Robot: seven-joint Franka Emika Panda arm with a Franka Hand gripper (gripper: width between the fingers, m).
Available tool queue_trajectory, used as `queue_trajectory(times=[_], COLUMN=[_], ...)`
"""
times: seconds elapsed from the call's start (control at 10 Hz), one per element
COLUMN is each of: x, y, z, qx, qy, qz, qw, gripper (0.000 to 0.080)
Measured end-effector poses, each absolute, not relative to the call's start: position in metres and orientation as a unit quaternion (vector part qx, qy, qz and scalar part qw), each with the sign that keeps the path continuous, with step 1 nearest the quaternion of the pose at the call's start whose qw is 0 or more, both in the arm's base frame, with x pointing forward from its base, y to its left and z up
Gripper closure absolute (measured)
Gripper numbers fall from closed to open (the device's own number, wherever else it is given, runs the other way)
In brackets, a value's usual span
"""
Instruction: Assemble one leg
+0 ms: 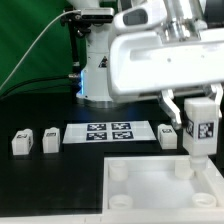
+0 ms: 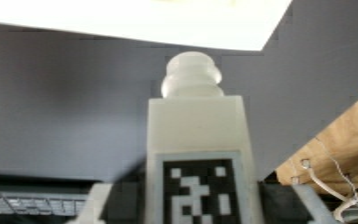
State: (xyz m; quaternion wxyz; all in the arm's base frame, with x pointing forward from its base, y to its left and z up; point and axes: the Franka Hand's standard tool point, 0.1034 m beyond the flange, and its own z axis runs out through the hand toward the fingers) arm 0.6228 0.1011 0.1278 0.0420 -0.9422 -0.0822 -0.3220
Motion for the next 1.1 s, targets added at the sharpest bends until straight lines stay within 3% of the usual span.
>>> queue_trajectory(times=[0.7, 1.1], x=[0.623, 0.62], y=[0.112, 0.116], z=[0.087, 0.086], qx=[-0.948, -0.948], qy=[-0.084, -0.087], qz=[-0.302, -0.301], qw=[0.049, 0.05], gripper=[0.0509, 0.0509])
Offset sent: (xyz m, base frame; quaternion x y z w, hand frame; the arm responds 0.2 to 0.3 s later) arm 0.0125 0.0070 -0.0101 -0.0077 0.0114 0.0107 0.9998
